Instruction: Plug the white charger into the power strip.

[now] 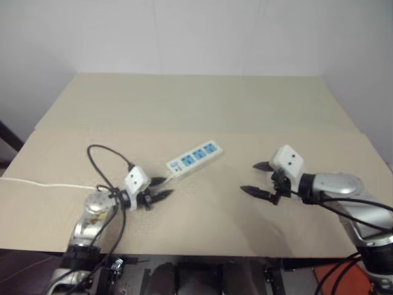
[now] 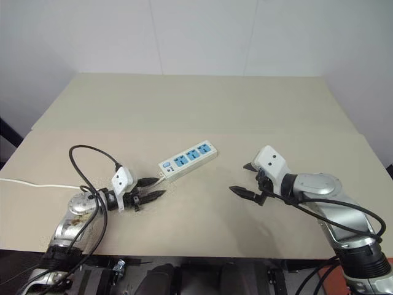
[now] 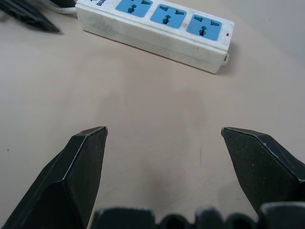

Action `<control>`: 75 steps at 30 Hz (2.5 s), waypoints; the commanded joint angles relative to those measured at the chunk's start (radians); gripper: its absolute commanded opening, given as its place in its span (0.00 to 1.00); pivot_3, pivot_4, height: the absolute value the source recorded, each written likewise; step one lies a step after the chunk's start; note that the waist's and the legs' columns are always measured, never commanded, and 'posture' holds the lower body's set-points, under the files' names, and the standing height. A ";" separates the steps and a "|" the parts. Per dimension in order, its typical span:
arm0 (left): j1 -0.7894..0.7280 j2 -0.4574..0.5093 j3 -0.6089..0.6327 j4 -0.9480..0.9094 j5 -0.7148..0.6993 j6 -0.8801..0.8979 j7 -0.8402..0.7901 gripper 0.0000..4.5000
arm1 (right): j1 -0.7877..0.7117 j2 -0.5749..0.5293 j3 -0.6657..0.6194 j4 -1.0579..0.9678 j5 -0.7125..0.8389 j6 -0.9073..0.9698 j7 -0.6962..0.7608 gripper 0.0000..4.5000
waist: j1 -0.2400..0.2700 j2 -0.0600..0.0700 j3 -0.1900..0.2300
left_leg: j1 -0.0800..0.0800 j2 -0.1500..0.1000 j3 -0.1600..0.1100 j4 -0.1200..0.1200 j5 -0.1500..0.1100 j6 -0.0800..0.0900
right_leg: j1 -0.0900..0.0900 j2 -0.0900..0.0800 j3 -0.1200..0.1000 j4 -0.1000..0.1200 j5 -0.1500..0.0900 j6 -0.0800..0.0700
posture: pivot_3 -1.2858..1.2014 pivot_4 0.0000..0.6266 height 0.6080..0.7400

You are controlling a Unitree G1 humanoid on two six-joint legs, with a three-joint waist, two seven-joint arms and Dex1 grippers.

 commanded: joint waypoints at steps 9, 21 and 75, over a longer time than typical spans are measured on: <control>-0.072 -0.126 0.054 0.134 -0.114 -0.240 0.010 0.99 | 0.009 -0.017 -0.038 -0.021 -0.007 -0.021 0.007 1.00 | 0.014 0.000 0.000 | 0.000 -0.001 0.000 0.000 0.000 0.000 | 0.000 0.000 -0.001 0.000 0.000 0.000 | 0.52 0.24 1.00; -0.213 -0.177 0.016 0.360 -0.083 -0.282 0.000 0.99 | 0.041 -0.025 -0.060 -0.047 -0.006 -0.008 -0.015 1.00 | 0.009 0.000 0.000 | 0.000 -0.002 0.001 0.001 0.000 0.000 | 0.001 0.002 -0.002 0.000 0.000 0.000 | 0.52 0.24 1.00; -0.318 -0.115 -0.078 0.376 -0.072 -0.073 -0.255 0.72 | -0.689 -0.166 0.501 0.925 -0.643 -1.757 0.638 1.00 | -0.006 0.000 0.001 | 0.002 -0.002 0.006 0.001 0.000 0.000 | 0.004 0.001 -0.003 -0.002 0.000 0.001 | 0.52 0.24 1.00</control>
